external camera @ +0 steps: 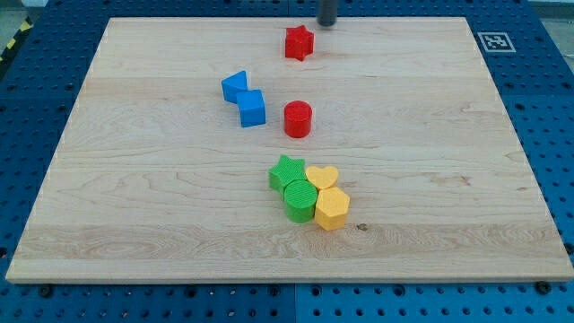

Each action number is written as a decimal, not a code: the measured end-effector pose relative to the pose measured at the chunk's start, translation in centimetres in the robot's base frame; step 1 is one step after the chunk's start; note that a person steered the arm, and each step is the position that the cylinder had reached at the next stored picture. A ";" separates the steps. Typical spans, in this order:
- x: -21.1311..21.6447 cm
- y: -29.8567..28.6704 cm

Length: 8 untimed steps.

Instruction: Push the red blocks into the blue blocks

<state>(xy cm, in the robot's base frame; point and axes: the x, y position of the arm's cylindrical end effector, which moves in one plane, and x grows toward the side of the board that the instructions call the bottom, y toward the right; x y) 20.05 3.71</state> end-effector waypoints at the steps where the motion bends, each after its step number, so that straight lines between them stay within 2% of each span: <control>1: 6.0 -5.5; 2: 11.3 -7.3; 3: 9.1 -7.4; 4: 4.4 -7.4; 5: 2.3 -1.9; 6: 6.1 0.8; 7: 12.3 -3.5; 8: 14.2 -6.3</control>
<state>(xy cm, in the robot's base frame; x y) 34.24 -2.59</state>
